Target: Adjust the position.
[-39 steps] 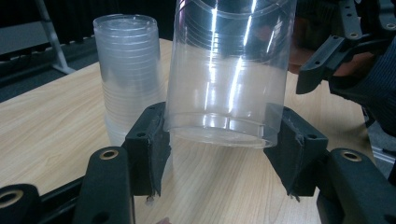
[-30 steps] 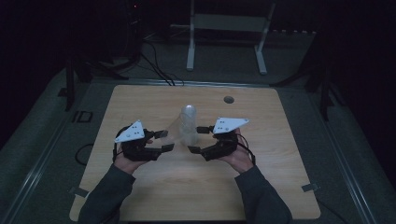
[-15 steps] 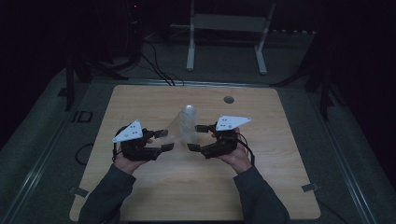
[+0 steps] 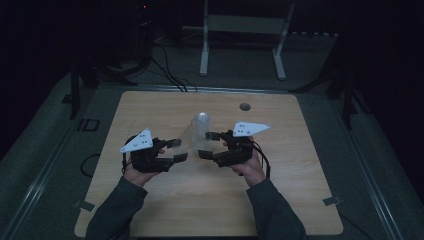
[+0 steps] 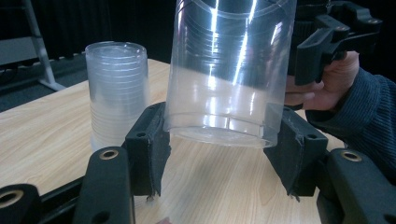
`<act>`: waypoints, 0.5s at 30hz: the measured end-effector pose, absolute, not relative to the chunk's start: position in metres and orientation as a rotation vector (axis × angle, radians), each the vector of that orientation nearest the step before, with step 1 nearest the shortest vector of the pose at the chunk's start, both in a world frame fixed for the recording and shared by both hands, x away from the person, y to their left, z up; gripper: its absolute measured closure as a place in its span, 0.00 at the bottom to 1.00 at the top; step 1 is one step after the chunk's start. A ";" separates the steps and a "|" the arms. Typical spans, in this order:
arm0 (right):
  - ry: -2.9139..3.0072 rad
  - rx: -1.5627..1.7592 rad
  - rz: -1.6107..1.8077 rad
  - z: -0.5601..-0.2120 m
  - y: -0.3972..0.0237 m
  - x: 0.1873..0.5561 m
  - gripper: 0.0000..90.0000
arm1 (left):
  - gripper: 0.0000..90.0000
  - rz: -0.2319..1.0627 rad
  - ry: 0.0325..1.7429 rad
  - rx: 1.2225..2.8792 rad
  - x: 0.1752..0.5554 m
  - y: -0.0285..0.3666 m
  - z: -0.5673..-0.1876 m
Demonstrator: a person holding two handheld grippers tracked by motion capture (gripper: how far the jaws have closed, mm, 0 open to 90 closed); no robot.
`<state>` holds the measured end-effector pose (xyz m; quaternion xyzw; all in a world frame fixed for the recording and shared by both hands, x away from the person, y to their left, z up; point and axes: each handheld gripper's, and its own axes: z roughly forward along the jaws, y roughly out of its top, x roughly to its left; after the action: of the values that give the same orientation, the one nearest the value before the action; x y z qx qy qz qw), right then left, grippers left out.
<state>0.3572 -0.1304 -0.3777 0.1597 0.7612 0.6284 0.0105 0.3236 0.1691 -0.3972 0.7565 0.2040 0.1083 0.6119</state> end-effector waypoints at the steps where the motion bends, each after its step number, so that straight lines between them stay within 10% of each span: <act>1: 2.376 0.498 1.961 -0.378 -0.130 0.357 0.27 | 0.47 0.250 0.471 1.745 0.324 0.169 -0.397; 15: 2.334 0.541 2.113 -0.380 -0.125 0.362 0.27 | 0.47 0.196 0.471 1.689 0.326 0.169 -0.402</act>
<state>0.3617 -0.1254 -0.3803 0.1694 0.7303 0.6612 -0.0266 0.3262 0.1686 -0.4018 0.7390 0.2062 0.0858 0.6356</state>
